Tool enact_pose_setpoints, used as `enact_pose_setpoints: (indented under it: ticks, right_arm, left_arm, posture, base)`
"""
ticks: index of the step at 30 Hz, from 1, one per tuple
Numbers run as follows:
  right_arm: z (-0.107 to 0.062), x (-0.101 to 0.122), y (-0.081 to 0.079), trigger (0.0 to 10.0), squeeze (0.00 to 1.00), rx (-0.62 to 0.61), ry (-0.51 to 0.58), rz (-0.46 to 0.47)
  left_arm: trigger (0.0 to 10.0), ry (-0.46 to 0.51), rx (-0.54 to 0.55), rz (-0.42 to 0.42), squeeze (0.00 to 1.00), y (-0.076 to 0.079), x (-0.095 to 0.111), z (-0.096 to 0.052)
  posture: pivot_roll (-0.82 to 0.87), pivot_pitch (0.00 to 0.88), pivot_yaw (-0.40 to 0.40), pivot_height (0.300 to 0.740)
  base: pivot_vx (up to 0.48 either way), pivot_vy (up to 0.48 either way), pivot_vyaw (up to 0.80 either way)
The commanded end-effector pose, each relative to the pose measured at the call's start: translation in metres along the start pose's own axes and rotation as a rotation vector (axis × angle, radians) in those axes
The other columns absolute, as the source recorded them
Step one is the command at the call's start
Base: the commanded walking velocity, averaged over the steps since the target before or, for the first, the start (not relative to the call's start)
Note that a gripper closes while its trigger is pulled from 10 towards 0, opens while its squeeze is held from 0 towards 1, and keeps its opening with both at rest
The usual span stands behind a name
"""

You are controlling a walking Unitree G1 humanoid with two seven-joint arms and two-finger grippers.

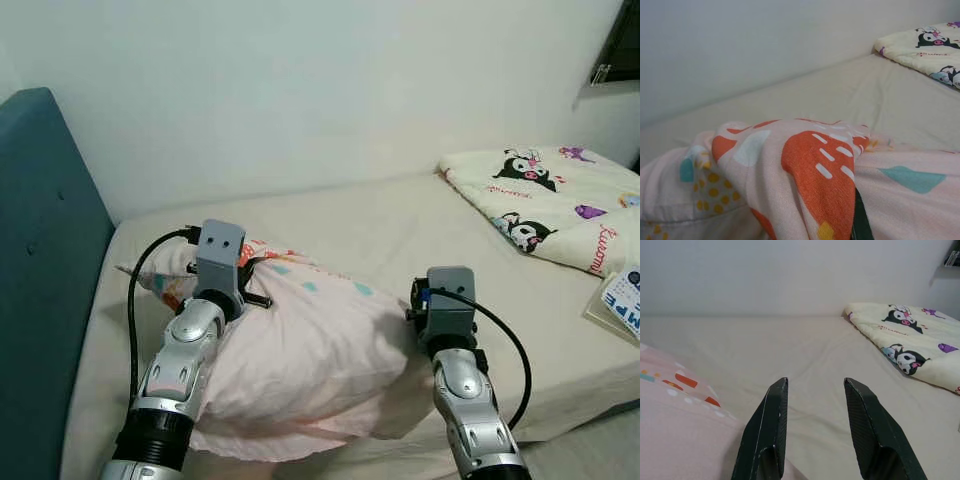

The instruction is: Clean up the room

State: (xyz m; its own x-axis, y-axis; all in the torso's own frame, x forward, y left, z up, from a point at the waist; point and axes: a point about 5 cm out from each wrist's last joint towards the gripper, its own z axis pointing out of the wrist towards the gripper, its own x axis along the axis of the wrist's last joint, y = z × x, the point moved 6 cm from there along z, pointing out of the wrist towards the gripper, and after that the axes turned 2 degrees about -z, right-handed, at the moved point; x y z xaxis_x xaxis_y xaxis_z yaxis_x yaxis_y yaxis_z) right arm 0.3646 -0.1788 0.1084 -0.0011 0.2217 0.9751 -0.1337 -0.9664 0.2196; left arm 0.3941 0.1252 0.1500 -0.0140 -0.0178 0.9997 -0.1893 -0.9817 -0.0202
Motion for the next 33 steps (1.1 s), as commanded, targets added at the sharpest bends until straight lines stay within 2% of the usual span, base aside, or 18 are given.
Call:
enact_pose_setpoints:
  ticks: [1,15,33]
  right_arm:
    - [0.0011,-0.0002,-0.0040,10.0,0.00,0.015,-0.004,0.008]
    - [0.0021,0.0002,-0.0050,10.0,0.00,0.020,0.000,0.017]
    - [0.0027,-0.0005,-0.0064,10.0,0.00,0.022,-0.001,0.023]
  left_arm:
    - [10.0,0.109,-0.004,0.027,0.00,0.0004,0.0308,0.0029]
    - [10.0,0.118,-0.015,0.025,0.00,0.0023,0.0335,0.0043]
    - [10.0,0.123,-0.020,0.031,0.00,0.0007,0.0347,0.0048]
  posture:
    - [-0.01,0.000,-0.009,0.736]
    - [-0.01,0.000,-0.006,0.736]
    - [0.00,0.000,-0.006,0.736]
  base:
    - [0.000,0.000,0.00]
    - [0.000,0.000,0.00]
    - [0.000,0.477,0.00]
